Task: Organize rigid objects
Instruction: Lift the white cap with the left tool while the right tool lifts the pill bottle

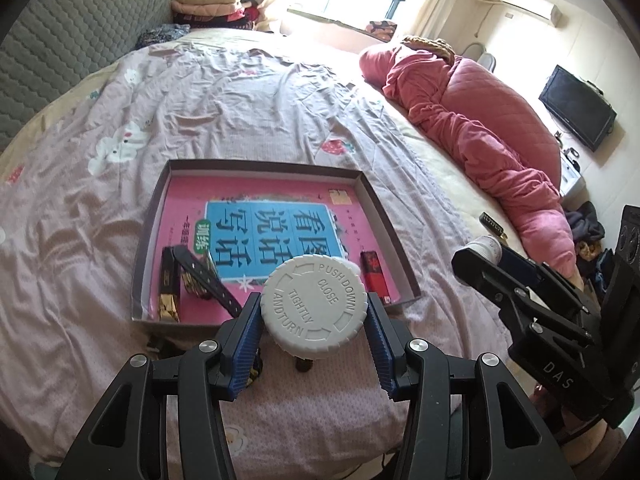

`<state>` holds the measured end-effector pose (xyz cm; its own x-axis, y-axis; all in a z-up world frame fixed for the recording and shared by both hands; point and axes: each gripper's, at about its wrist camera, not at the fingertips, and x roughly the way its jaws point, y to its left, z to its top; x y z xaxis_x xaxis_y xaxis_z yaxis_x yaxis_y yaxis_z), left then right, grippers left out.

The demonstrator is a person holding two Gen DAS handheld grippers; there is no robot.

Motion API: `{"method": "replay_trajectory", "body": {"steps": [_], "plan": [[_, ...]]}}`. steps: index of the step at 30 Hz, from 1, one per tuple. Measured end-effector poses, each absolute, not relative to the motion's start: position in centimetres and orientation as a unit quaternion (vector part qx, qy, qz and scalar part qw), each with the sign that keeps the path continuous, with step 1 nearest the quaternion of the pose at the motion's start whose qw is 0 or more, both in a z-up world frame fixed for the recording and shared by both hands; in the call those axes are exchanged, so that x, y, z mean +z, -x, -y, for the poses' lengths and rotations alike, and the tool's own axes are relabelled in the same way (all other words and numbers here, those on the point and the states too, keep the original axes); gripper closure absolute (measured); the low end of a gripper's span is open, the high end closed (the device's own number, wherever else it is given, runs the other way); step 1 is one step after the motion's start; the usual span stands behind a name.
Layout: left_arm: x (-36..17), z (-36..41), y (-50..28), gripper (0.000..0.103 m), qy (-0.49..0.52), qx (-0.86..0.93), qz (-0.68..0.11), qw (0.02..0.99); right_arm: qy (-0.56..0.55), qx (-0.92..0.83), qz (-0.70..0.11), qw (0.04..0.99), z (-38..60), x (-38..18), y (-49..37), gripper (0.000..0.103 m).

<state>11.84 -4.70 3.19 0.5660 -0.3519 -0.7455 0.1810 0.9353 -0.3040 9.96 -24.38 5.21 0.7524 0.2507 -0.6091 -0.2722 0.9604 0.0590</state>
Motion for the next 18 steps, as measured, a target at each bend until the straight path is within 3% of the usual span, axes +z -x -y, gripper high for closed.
{"method": "replay_trajectory", "body": {"steps": [18], "plan": [[3.7, 4.7, -15.6, 0.052, 0.095, -0.131, -0.434, 0.886, 0.035, 0.140, -0.312, 0.939, 24.7, 6.2, -13.0, 0.057]]}}
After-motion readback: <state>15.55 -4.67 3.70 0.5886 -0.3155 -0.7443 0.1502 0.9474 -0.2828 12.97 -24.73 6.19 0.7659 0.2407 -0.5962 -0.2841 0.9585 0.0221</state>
